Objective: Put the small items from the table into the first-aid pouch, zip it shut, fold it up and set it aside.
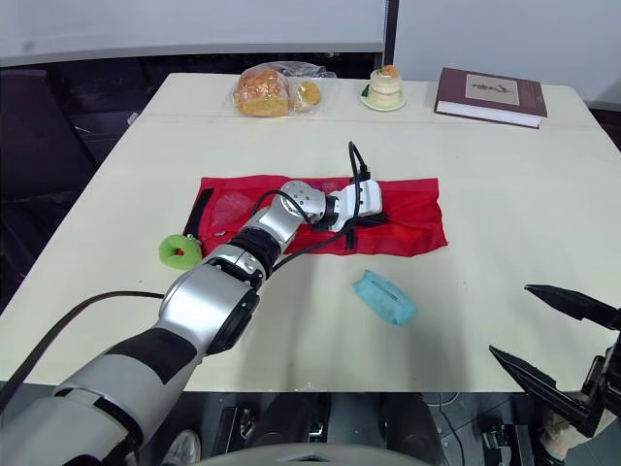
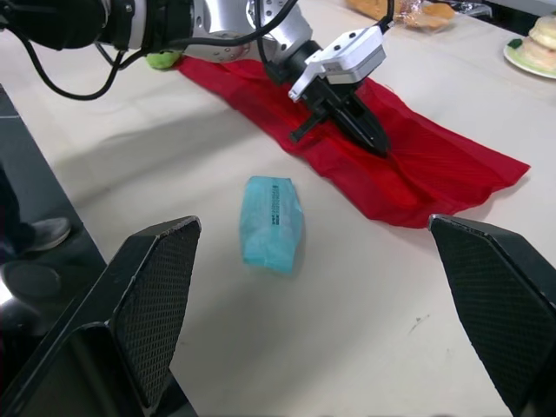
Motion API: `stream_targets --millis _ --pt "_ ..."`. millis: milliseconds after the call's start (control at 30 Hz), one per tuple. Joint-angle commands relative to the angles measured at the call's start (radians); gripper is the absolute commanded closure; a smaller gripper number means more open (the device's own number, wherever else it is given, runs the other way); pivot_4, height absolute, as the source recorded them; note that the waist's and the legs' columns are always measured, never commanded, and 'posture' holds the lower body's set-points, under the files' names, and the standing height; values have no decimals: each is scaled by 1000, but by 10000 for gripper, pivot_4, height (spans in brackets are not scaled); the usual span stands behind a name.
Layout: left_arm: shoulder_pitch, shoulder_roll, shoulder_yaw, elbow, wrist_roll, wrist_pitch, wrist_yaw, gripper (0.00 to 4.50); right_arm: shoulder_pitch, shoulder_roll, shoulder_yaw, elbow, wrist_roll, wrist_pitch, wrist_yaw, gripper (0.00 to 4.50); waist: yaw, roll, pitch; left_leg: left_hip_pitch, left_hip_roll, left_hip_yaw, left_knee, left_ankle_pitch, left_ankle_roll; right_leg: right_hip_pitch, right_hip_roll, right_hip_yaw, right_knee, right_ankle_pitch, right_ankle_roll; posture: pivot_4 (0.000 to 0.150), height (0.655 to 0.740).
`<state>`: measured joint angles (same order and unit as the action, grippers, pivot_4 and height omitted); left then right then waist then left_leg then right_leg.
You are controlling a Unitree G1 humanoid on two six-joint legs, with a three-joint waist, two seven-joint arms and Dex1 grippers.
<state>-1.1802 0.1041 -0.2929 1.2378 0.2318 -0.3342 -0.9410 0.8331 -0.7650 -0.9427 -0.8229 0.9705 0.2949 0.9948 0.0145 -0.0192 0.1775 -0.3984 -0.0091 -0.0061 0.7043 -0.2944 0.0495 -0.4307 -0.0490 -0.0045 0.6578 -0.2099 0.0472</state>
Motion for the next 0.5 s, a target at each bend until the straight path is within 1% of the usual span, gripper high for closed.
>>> stream_targets --millis 33,67,267,367,500 --pt "-19 -3 19 -11 -9 -2 3 44482 -42 -32 82 8 -145 17 -49 0 0 0 0 0 0 0 0 0 0 0 0 0 0 0 0 1500 7289" --pt "-19 -5 21 -12 -9 -2 1 44482 -65 -42 141 4 -197 26 -72 0 0 -1 0 0 0 0 0 0 0 0 0 0 0 0 0 1500 7289" --pt "-21 -12 29 -14 -10 0 -1 44482 -278 -43 504 -25 -353 84 -218 0 0 0 0 0 -1 0 0 0 0 -1 0 0 1 0 0 1500 7289" --pt "-23 -15 31 -14 -8 -1 1 44482 -353 -58 621 -15 -443 137 -281 0 0 0 0 0 -1 0 0 0 0 0 0 0 1 0 0 1500 7289" --pt "-24 -16 35 -15 -10 2 0 44482 -503 -10 827 34 -523 160 -326 0 0 -1 0 0 -1 0 0 0 0 0 0 0 1 0 0 1500 7289"
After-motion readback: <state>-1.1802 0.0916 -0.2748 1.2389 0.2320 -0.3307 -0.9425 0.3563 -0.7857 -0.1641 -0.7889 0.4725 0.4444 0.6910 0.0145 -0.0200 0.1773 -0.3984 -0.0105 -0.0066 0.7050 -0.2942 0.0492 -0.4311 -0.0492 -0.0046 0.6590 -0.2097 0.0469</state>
